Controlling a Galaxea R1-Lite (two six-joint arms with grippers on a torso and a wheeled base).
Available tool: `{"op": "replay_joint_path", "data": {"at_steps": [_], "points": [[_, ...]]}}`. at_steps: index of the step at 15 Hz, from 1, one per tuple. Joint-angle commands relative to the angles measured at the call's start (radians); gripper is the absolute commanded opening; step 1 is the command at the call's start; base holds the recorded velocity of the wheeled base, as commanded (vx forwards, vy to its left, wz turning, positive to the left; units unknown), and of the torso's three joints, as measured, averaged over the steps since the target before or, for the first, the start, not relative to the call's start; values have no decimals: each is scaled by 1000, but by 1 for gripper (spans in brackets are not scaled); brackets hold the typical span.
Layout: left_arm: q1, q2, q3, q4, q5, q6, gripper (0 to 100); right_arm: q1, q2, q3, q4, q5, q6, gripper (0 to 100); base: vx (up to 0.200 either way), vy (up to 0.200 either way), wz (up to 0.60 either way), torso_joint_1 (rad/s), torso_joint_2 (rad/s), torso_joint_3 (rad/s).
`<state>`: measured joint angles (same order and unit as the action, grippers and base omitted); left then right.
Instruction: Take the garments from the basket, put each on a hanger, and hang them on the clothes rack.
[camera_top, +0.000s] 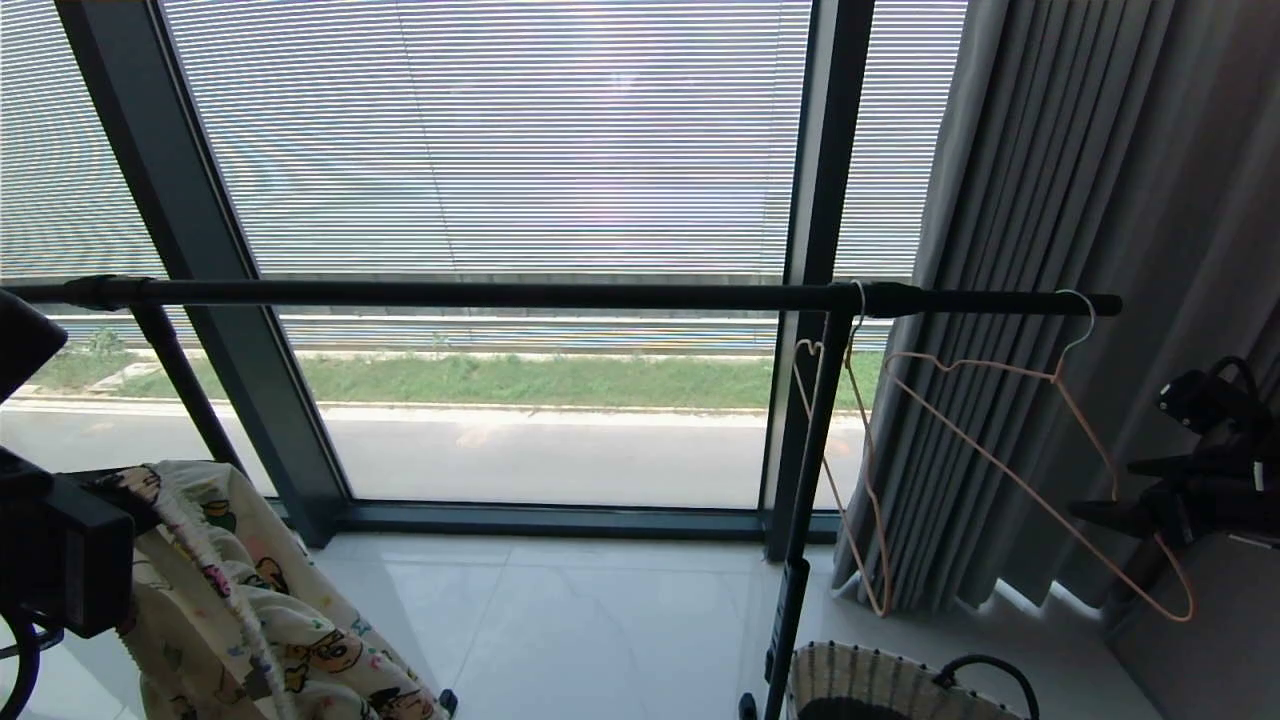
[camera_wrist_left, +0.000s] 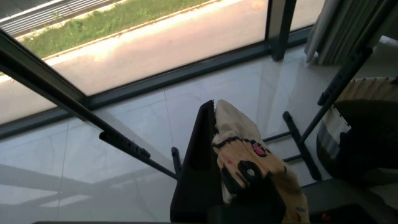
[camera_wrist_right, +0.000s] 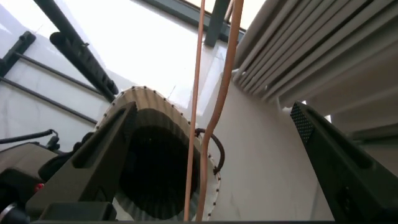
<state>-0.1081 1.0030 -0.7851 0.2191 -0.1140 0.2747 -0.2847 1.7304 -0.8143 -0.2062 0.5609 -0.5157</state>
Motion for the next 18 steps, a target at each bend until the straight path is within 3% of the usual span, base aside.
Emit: {"op": "replay_joint_path", "data": {"at_steps": [1, 3, 6, 18], "points": [[-1, -23, -9, 3, -1, 0, 0, -1, 66, 1, -30, 1, 3, 100, 0, 0, 0, 0, 0, 0], [-1, -24, -8, 3, -1, 0, 0, -2, 90, 0, -81, 1, 34, 100, 0, 0, 0, 0, 0, 0], [-1, -24, -6, 3, 1, 1, 0, 2, 104, -40, -121, 1, 157, 100, 0, 0, 0, 0, 0, 0], [-1, -21, -5, 3, 5, 3, 0, 53, 139, -51, -122, -4, 158, 100, 0, 0, 0, 0, 0, 0]]}}
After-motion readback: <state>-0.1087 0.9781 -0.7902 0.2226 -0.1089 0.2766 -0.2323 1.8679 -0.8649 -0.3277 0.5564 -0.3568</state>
